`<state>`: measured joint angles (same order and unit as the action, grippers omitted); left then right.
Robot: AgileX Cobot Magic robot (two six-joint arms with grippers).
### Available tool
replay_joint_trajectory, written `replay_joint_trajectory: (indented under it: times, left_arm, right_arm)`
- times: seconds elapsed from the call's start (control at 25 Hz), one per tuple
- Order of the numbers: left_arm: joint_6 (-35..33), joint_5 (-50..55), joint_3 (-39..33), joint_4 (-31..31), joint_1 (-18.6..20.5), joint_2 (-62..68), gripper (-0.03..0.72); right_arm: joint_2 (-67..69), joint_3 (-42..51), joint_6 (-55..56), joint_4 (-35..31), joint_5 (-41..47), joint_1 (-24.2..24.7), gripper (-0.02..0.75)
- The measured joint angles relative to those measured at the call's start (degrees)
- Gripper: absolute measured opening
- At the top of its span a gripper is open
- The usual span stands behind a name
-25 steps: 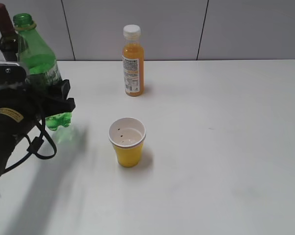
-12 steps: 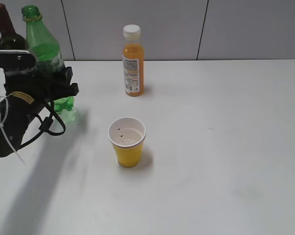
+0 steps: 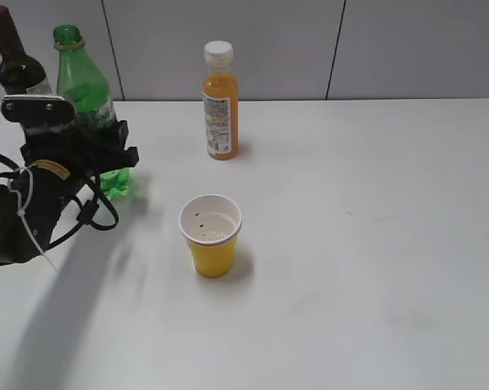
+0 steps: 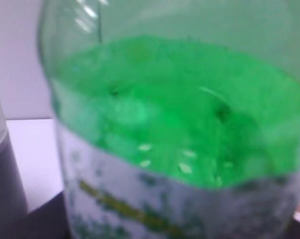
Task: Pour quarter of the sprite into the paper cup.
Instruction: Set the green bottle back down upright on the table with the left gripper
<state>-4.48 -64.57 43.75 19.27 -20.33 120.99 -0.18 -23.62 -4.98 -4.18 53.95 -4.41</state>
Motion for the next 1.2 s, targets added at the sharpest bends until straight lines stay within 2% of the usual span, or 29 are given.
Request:
replay_joint_trajectory:
  times: [0.24,0.4,0.52,0.76,1.2]
  left_arm:
    - [0.0,-0.18,0.0,-0.38,0.0,0.25,0.456]
    - [0.0,-1.3,0.24,-0.15,0.0,0.18,0.625]
    - [0.0,-2.39,0.47,0.02,0.0,-0.08,0.678]
    - [-0.17,-2.39,-1.18,0.04,0.0,-2.25,0.689]
    - [-0.44,-3.68,-13.63,-0.67,-0.23,-10.68,0.672]
  right_arm:
    - [0.0,0.0,0.0,0.0,0.0,0.0,0.592]
    - [0.0,0.0,0.0,0.0,0.0,0.0,0.592]
    - [0.0,0.0,0.0,0.0,0.0,0.0,0.592]
    - [0.0,0.0,0.0,0.0,0.0,0.0,0.592]
    - [0.0,0.0,0.0,0.0,0.0,0.0,0.592]
